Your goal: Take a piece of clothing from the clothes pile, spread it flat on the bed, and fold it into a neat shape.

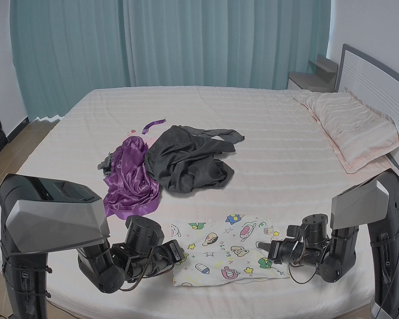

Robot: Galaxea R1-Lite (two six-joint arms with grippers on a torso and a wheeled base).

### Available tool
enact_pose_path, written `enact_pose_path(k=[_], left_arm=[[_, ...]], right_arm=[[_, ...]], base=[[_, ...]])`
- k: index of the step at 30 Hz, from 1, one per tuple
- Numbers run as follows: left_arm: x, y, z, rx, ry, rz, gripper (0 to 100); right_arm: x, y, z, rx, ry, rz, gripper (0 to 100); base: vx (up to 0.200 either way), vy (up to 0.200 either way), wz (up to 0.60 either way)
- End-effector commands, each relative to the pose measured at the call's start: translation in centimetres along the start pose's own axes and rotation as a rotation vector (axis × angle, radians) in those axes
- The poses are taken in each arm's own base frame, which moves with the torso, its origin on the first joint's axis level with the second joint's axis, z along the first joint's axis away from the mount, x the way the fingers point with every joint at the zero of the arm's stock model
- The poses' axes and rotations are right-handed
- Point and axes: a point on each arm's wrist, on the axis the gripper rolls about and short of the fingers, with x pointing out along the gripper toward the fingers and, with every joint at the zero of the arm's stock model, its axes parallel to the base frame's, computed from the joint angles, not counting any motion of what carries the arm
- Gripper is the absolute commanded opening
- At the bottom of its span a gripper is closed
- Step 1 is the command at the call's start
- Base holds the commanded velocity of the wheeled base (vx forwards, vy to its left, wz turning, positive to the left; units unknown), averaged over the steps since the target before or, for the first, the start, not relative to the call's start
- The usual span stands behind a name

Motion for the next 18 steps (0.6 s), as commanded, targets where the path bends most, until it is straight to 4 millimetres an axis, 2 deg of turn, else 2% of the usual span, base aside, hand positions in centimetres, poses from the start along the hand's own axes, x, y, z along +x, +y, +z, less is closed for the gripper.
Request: enact_pose_path(k=[1,18], left_arm=[[-0.59,0.08,-0.03,-0.001,-0.004,-0.002,0],[-0.68,0.19,-0.13,-0.024,0.000,-0.002,0]], right_arm=[[-0.40,0.59,0.19,-0.008,-0.004,0.011,0],[-0.86,0.76,-0.01,0.000,-0.007,0.010,0]], base=[[0.000,0.200,0.00],[0.000,0.200,0.00]])
